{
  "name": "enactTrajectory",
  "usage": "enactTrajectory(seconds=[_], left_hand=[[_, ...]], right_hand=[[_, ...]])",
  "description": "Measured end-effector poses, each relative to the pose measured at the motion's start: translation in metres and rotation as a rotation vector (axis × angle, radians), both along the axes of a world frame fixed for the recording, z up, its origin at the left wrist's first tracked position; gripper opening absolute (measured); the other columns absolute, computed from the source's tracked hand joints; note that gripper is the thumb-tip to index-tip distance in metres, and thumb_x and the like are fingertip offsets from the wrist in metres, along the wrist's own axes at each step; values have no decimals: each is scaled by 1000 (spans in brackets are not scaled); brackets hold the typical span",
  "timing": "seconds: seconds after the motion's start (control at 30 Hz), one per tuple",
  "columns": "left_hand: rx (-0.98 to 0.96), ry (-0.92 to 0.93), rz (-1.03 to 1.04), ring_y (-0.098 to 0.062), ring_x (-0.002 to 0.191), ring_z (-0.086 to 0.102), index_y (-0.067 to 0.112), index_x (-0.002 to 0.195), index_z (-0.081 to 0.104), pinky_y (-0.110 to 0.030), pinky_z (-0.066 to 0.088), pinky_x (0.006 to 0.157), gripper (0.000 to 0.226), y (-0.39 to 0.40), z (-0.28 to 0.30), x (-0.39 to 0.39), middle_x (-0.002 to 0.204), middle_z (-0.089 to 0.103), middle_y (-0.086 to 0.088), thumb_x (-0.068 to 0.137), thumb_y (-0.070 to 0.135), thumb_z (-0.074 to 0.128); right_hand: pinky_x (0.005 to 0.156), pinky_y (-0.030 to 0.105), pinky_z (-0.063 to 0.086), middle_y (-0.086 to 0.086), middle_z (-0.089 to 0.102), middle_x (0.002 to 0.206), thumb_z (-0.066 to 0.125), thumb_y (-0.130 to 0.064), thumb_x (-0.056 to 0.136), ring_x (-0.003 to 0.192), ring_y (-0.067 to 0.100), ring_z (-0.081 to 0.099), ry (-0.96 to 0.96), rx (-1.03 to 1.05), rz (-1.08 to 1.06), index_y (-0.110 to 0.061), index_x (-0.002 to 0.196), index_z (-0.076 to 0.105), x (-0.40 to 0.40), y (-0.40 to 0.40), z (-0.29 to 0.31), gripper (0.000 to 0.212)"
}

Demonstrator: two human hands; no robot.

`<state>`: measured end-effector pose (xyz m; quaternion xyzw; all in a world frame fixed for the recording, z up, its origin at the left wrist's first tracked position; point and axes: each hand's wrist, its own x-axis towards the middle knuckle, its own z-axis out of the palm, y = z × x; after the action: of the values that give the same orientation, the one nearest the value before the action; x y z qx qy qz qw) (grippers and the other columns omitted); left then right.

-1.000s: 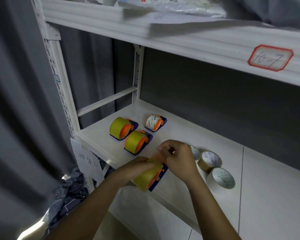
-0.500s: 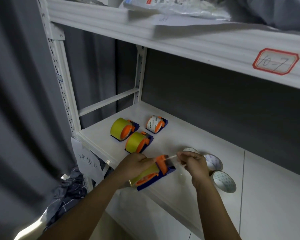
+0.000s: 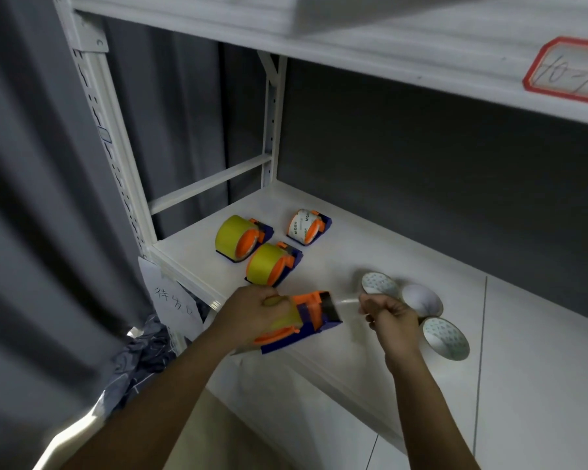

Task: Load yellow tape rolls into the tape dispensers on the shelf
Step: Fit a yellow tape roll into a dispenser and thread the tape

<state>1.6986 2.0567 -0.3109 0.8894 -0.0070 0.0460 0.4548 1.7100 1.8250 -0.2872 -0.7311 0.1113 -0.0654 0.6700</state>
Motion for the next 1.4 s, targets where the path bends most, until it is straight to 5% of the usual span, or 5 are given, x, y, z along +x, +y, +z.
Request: enactTrajectory(seconds=[0.37, 0.7, 0.87, 1.0, 1.4], left_hand=[[-156, -100, 124, -8, 47, 32, 19, 48, 33, -29, 30, 52, 52, -4, -9, -6, 47, 26, 2, 83, 46, 61], [-175, -127, 47, -13, 56, 44, 21, 52, 53, -31, 39, 57, 38, 0, -2, -15, 53, 43, -8, 85, 35, 65], [-170, -111, 50, -17, 60, 51, 9, 61, 61, -32, 42, 57, 36, 1, 2, -19, 62, 55, -18, 84, 37, 63], [-218, -132, 84, -11, 54, 39, 4, 54, 46, -29, 35, 55, 46, 3, 7, -18, 54, 35, -16, 85, 33, 64], [-297, -121, 136, -22, 61, 48, -13, 73, 59, -31, 39, 59, 50, 8, 16, -22, 66, 50, -33, 88, 35, 61]], right_hand=[[57, 24, 43, -4, 62, 53, 68, -9, 81, 54, 11, 50, 139, 251, -63, -15, 64, 68, -10, 5, -18, 18], [59, 24, 44, -6, 60, 51, 68, -7, 79, 54, 11, 50, 87, 218, -26, -16, 62, 68, 9, 9, 2, 20], [69, 27, 50, -5, 63, 63, 69, -13, 83, 65, 13, 54, 31, 108, 46, -21, 66, 68, 16, 13, 11, 18], [69, 22, 49, -4, 66, 74, 64, -19, 87, 71, 11, 57, -67, -3, 131, -27, 78, 69, 15, 11, 14, 13], [61, 20, 52, -6, 62, 60, 65, -17, 86, 62, 9, 55, -27, 143, 112, -19, 71, 70, 2, 14, 3, 17]])
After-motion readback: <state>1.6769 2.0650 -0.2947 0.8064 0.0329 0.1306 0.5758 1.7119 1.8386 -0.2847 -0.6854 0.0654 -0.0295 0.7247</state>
